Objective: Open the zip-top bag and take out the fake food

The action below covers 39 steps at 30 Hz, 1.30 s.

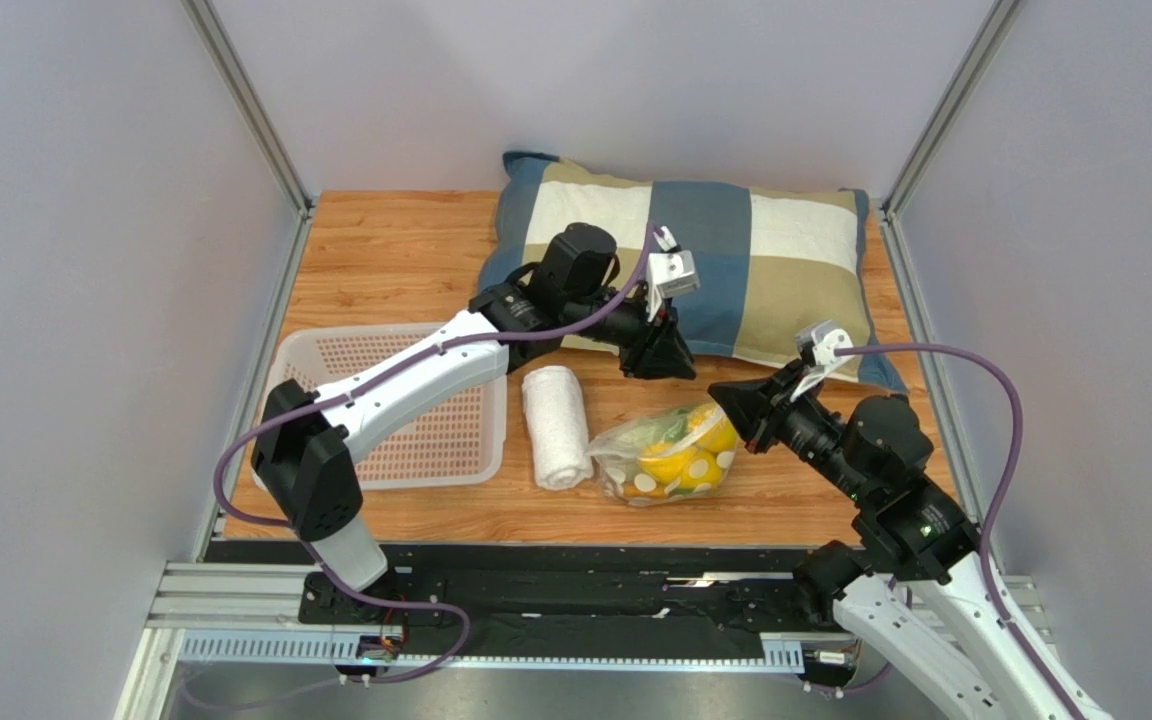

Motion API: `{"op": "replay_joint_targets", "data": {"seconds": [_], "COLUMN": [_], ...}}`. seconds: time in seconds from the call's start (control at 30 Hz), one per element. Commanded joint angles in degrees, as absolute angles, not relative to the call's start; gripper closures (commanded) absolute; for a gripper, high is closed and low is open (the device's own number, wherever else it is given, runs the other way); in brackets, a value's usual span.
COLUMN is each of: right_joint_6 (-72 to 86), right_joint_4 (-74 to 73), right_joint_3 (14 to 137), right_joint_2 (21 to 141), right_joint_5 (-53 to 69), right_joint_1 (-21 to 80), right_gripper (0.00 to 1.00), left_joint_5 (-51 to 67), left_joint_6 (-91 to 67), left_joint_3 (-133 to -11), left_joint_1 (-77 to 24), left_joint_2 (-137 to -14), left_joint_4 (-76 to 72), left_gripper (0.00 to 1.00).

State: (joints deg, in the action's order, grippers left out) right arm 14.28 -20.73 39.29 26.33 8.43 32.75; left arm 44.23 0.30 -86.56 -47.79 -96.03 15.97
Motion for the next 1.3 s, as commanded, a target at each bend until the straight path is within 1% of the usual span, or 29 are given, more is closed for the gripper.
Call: {"op": "replay_joint_targets", "data": {"seconds": [0.0,0.03,0.07,0.1,0.13,0.17,0.2,0.23,0.27,0.33,0.37,0.4,0.43,0.47,0.6,0.67,0.8,0.83,0.87,0.93,0.97,1.03,1.07,1.13,1.17,1.2,1.23,1.27], "right_joint_6": [15.02,16.51,19.22,22.55,32.25,36.78,41.18,49.66,50.79,50.10,50.53,50.36,49.75,48.44,45.44,45.18,43.16,42.28,41.58,39.83,39.03,36.93,35.87,33.76,32.10,31.12,30.42,29.89], "right_joint_4": [-23.02,-23.55,-24.16,-28.52,-32.65,-37.05,-47.36,-52.77,-56.91,-62.82,-64.32,-65.90,-65.92,-65.48,-63.63,-63.54,-63.54,-63.20,-62.67,-62.23,-61.36,-60.39,-58.29,-55.39,-51.72,-49.68,-47.31,-42.76], "right_joint_3": [40.87,40.96,41.83,42.97,44.89,48.57,51.04,53.15,54.91,59.75,61.33,63.26,63.72,63.81,62.41,61.26,61.08,61.08,60.82,60.47,60.12,59.68,59.16,56.35,55.03,51.10,49.32,47.91], "right_joint_2": [27.07,27.16,27.33,27.42,28.29,28.82,29.35,30.23,31.54,32.95,34.00,34.01,34.01,33.06,31.03,30.41,28.83,28.57,28.22,27.86,27.86,27.86,27.60,27.07,26.29,25.84,25.40,24.70], "right_joint_5": [3.45,0.21,-5.65,-17.63,-23.58,-28.60,-37.18,-40.57,-42.35,-44.20,-44.47,-44.04,-43.34,-42.46,-39.46,-39.20,-37.27,-36.74,-36.39,-34.99,-34.20,-31.74,-30.34,-26.55,-25.67,-22.71,-21.20,-20.05], "right_joint_1": [32.78,32.78,32.78,32.78,32.78,32.78,32.78,32.78,32.78,32.78,32.87,32.78,32.78,32.78,32.70,32.78,32.78,32.78,32.78,32.78,32.70,32.78,32.78,32.78,32.87,32.70,32.78,32.78], "right_gripper": [1.00,1.00,1.00,1.00,1.00,1.00,1.00,1.00,0.96,0.94,0.92,0.92,0.91,0.89,0.85,0.80,0.79,0.79,0.77,0.74,0.70,0.70,0.70,0.71,0.70,0.68,0.64,0.56], "left_joint_5": [38.34,37.02,34.83,33.67,32.79,27.56,22.55,17.80,7.57,-5.99,-16.51,-18.61,-19.33,-20.38,-17.23,-17.32,-16.17,-15.56,-15.30,-12.76,-11.79,-7.50,-6.17,-0.48,1.65,3.58,9.26,12.71], "left_joint_6": [-0.44,-0.79,-2.36,-3.85,-5.00,-6.66,-7.29,-7.03,-4.25,2.25,6.29,6.15,5.89,6.24,7.64,7.21,6.59,6.94,6.77,6.16,5.72,4.14,3.70,2.56,2.37,2.20,2.02,2.11], "left_joint_3": [-86.05,-86.39,-86.83,-86.92,-86.58,-85.79,-82.47,-80.27,-76.33,-74.19,-75.66,-77.41,-79.43,-82.15,-83.58,-86.90,-87.36,-87.54,-88.32,-89.64,-90.43,-90.53,-90.18,-89.74,-89.48,-89.21,-88.69,-87.46], "left_joint_1": [-50.36,-50.36,-50.36,-50.45,-51.41,-52.55,-54.65,-60.24,-64.47,-71.34,-74.85,-74.88,-74.53,-74.53,-74.44,-73.92,-72.60,-72.42,-72.25,-71.20,-70.58,-68.74,-68.21,-66.63,-65.32,-64.35,-63.55,-61.63], "left_joint_2": [-92.19,-92.63,-93.16,-93.86,-93.87,-93.35,-91.08,-89.84,-88.95,-89.46,-90.86,-93.92,-95.26,-96.14,-97.11,-99.30,-100.63,-100.98,-101.86,-102.65,-103.09,-103.10,-102.66,-102.04,-101.52,-100.90,-100.29,-98.80], "left_joint_4": [8.52,8.96,10.18,10.20,10.28,10.37,9.59,8.10,4.17,0.55,-0.78,-0.27,4.96,6.14,4.57,7.72,7.83,7.56,7.82,9.57,9.93,10.54,10.37,9.93,10.11,10.11,9.41,8.80], "left_gripper": [0.67,0.65,0.62,0.56,0.51,0.43,0.29,0.09,0.01,0.01,0.01,0.01,0.01,0.01,0.01,0.01,0.01,0.02,0.05,0.16,0.30,0.56,0.71,0.90,1.00,1.00,1.00,1.00]}}
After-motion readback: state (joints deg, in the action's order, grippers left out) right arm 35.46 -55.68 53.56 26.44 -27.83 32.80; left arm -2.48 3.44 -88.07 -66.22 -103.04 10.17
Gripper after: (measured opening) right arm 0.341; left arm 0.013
